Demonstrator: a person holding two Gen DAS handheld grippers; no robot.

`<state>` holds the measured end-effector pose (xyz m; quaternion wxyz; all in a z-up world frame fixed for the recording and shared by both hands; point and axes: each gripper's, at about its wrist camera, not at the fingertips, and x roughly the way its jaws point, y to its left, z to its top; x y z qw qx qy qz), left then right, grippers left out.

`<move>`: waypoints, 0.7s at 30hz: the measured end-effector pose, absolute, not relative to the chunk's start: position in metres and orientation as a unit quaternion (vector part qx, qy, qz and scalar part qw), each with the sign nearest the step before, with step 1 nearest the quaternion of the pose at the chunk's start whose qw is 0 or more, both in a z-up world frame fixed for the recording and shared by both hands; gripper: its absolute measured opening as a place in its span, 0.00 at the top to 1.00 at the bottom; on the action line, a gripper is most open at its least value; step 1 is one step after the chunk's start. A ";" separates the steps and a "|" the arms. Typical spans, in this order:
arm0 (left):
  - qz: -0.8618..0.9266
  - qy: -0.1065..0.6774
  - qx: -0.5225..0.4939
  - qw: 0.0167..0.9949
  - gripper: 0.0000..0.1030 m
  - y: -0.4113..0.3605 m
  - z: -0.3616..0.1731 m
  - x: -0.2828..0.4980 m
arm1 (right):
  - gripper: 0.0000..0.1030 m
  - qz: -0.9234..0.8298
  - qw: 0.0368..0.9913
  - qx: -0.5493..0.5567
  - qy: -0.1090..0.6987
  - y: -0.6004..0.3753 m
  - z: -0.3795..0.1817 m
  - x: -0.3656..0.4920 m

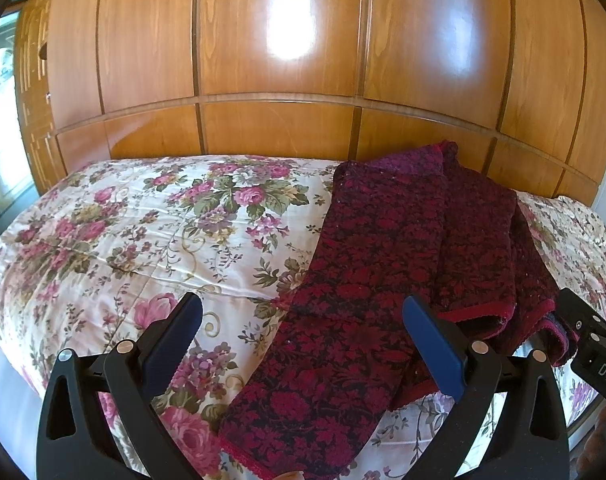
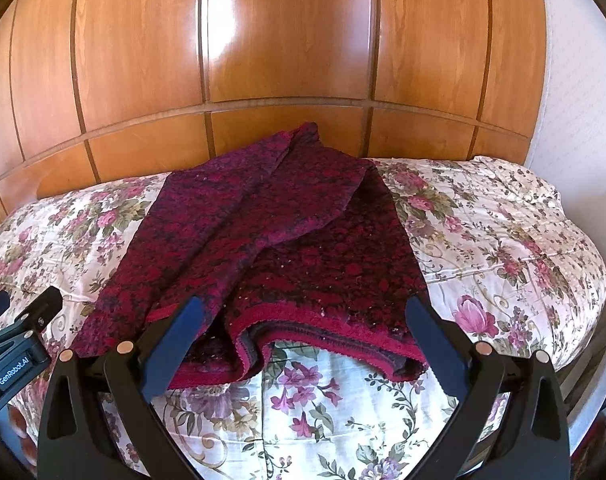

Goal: Fold small clothes

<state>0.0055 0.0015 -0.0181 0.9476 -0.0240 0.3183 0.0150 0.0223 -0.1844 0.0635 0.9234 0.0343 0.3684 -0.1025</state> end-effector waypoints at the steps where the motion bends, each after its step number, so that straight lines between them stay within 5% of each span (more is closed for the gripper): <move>1: 0.015 0.319 -0.024 0.947 0.04 0.002 -0.018 0.006 | 0.02 -0.102 0.924 0.035 0.368 -0.185 0.064 0.022; 21: 0.010 0.312 -0.021 0.950 0.04 0.000 -0.017 0.004 | 0.02 -0.095 0.928 0.036 0.359 -0.182 0.070 0.019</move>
